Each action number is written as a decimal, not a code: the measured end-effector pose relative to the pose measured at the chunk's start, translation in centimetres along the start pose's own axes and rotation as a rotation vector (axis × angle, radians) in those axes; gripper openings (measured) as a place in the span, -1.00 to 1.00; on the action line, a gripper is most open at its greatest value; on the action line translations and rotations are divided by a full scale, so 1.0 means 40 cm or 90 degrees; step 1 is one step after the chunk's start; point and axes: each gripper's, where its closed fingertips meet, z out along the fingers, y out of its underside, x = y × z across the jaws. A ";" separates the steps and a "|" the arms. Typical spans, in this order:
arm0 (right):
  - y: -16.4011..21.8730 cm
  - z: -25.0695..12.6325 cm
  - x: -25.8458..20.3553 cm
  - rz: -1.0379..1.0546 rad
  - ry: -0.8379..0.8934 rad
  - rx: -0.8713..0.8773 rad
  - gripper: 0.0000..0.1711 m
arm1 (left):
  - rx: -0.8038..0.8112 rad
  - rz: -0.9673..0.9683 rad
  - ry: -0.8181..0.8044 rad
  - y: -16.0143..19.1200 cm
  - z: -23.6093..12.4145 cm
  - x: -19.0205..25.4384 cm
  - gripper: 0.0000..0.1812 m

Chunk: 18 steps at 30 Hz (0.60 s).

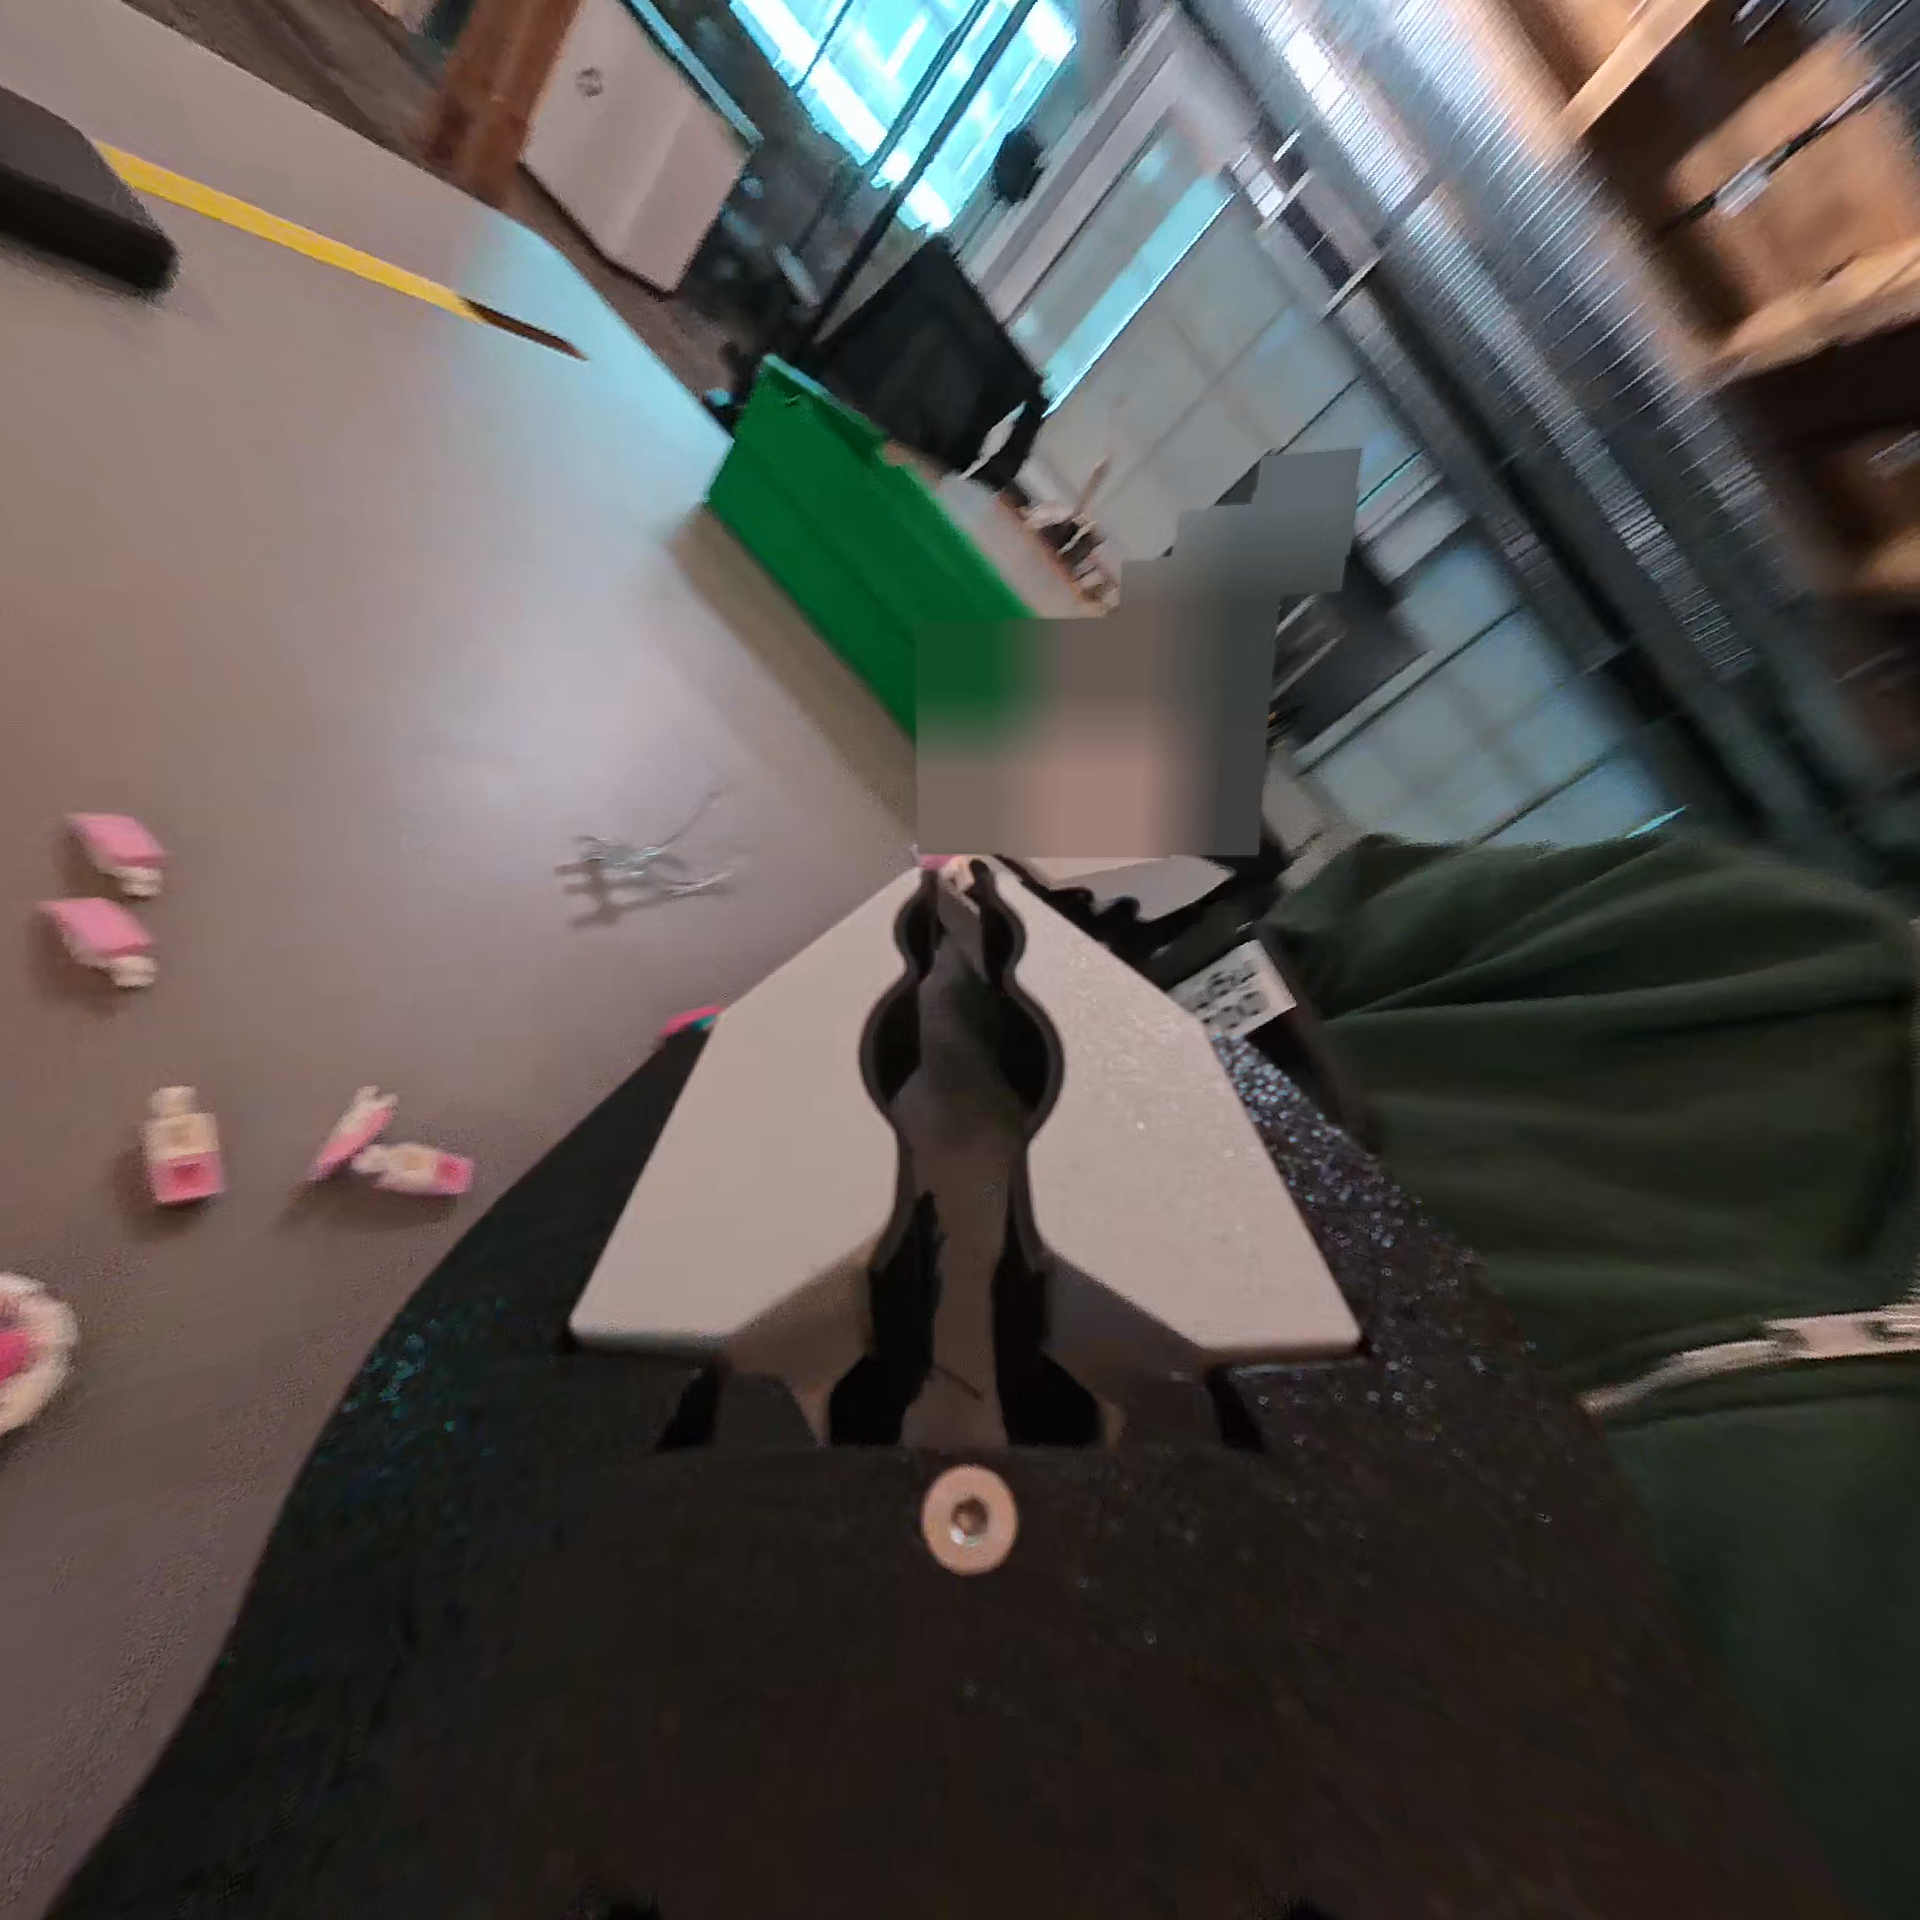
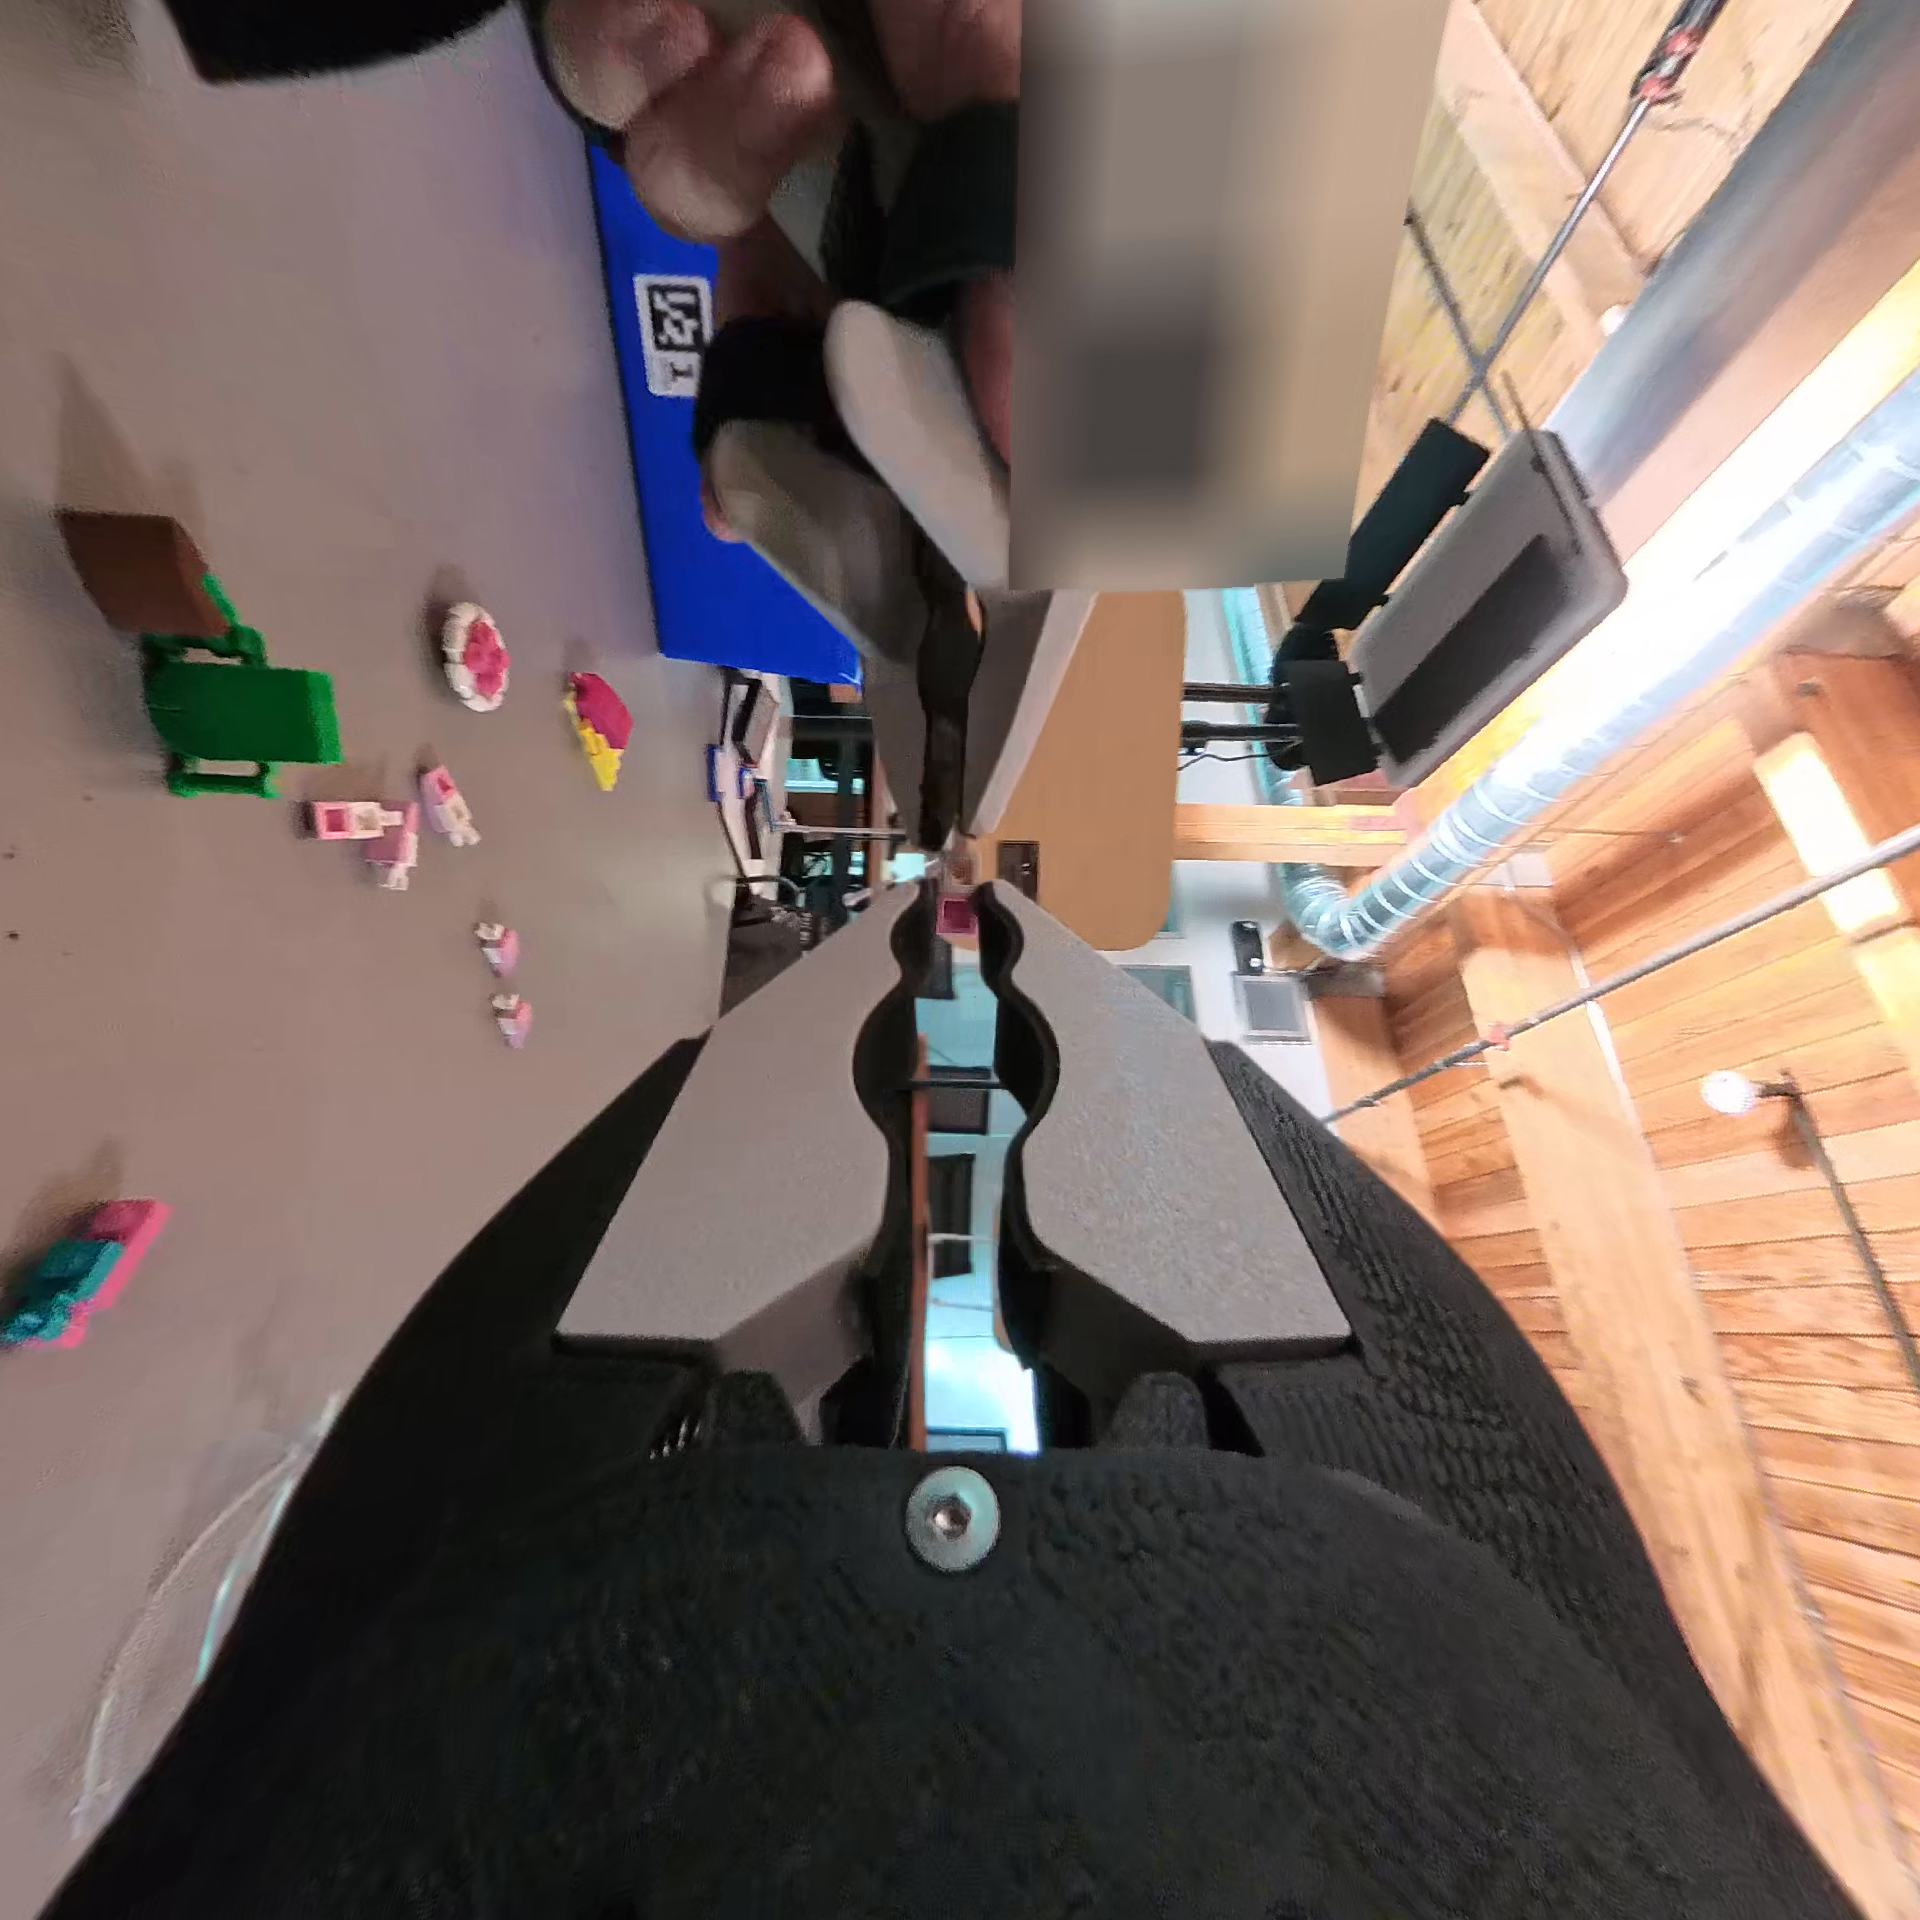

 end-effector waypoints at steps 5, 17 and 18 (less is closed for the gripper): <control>0.002 -0.003 0.004 -0.034 0.017 -0.007 -0.93 | 0.044 -0.081 0.064 -0.013 -0.007 0.006 -0.97; -0.001 -0.004 0.017 -0.161 0.072 -0.040 -0.93 | 0.068 -0.159 0.130 -0.018 -0.005 0.018 -0.91; 0.000 -0.004 0.016 -0.165 0.074 -0.042 -0.94 | 0.069 -0.174 0.138 -0.017 -0.005 0.018 -0.89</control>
